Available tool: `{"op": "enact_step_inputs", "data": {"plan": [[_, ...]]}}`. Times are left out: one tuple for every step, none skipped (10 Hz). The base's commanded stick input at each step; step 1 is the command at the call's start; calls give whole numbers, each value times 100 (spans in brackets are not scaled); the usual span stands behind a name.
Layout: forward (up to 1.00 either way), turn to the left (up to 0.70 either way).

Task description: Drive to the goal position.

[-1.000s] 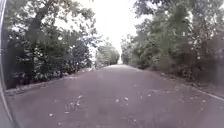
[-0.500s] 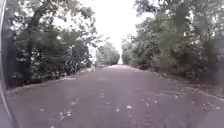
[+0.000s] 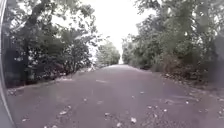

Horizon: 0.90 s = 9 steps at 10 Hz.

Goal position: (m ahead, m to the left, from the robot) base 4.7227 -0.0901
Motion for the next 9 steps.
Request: {"op": "enact_step_inputs", "data": {"plan": [[70,0],[70,0],[70,0],[70,0],[70,0],[70,0],[70,0],[70,0],[70,0]]}}
